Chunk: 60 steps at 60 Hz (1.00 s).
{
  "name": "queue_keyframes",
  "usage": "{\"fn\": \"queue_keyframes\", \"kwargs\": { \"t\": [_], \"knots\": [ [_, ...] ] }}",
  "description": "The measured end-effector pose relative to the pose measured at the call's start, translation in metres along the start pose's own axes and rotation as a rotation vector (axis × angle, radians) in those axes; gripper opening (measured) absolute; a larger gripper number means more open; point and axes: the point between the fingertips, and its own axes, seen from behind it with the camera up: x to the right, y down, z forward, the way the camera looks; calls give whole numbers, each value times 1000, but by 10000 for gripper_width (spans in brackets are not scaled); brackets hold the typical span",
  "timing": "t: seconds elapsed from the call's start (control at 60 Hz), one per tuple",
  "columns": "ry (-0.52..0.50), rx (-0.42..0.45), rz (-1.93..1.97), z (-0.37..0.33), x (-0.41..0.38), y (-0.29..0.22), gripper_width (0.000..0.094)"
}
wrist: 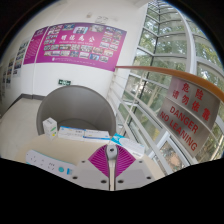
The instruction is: Unplug charger
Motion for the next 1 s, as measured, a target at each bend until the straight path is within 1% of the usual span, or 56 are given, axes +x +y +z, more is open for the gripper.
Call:
{"fn": "queue_keyframes", "kwargs": {
  "t": [0.05,0.1,0.2,0.267,0.3,0.35,0.383,0.433,0.483,0.517,0.567,0.7,1.0],
  "knots": [
    [2,-73,-31,5,-4,33,53],
    [-1,-118,-57,15,0,66,66],
    [-17,-192,-85,22,-3,101,116],
    [-18,-161,-108,20,-3,104,167],
    [-36,-165,-111,16,-3,97,254],
    [-76,-183,-92,11,-15,105,458],
    [-109,-188,-69,5,-23,104,572],
    [-139,-189,-35,-7,-29,99,723],
    [-141,-177,-18,-23,-27,90,845],
    [-139,-164,-11,-34,-26,83,865],
    [-128,-147,3,-53,-23,72,849],
    [-146,-132,54,-114,-23,46,853],
    [-130,-161,51,-285,-17,23,851]
  ]
}}
